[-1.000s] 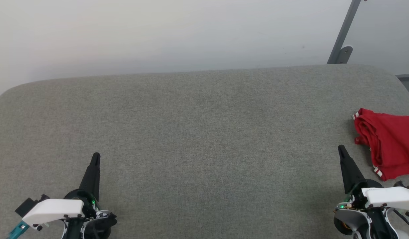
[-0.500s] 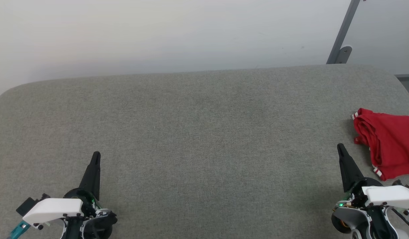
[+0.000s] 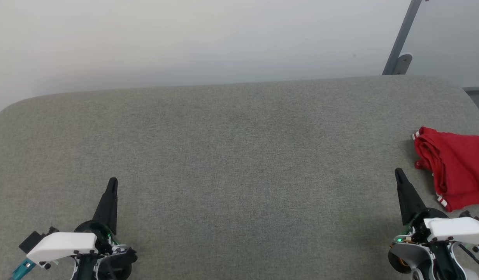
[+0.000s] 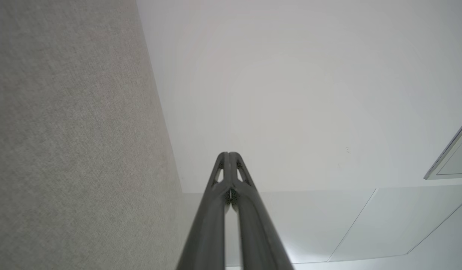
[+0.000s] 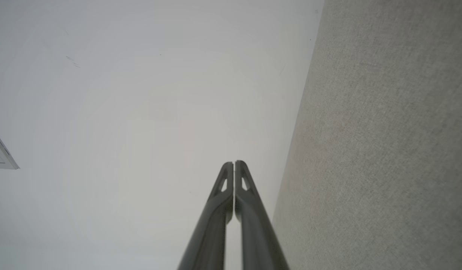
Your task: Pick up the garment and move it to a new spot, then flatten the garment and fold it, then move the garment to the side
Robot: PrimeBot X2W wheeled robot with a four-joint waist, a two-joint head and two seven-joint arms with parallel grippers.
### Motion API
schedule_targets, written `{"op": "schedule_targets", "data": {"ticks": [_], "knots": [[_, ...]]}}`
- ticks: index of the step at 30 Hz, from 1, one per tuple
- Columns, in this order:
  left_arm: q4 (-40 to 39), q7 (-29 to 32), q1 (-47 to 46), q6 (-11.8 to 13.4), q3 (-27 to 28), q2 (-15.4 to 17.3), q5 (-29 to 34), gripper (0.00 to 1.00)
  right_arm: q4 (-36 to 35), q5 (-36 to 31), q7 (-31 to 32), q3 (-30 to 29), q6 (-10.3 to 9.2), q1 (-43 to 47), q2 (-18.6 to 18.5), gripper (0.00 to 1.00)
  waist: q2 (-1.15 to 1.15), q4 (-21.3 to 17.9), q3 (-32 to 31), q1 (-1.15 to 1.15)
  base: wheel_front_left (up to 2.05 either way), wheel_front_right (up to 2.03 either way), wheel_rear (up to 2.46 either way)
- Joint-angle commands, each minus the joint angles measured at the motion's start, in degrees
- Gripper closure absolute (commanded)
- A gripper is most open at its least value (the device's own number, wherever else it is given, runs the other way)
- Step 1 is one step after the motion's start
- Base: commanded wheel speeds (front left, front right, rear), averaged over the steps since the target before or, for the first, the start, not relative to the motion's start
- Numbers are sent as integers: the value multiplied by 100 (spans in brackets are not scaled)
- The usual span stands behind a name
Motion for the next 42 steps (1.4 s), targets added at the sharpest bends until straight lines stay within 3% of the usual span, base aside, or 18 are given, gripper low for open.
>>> {"op": "schedule_targets", "data": {"ticks": [1, 42], "knots": [[-2, 15, -68, 2, 20, -12, 12, 100, 4, 21, 6, -2, -1, -25, 9, 100, -1, 0, 0, 0, 0, 0, 0], [-2, 38, -72, 2, 51, -35, 38, 100, 3, 23, 5, -1, -1, -24, 9, 100, -1, 0, 0, 0, 0, 0, 0]]}}
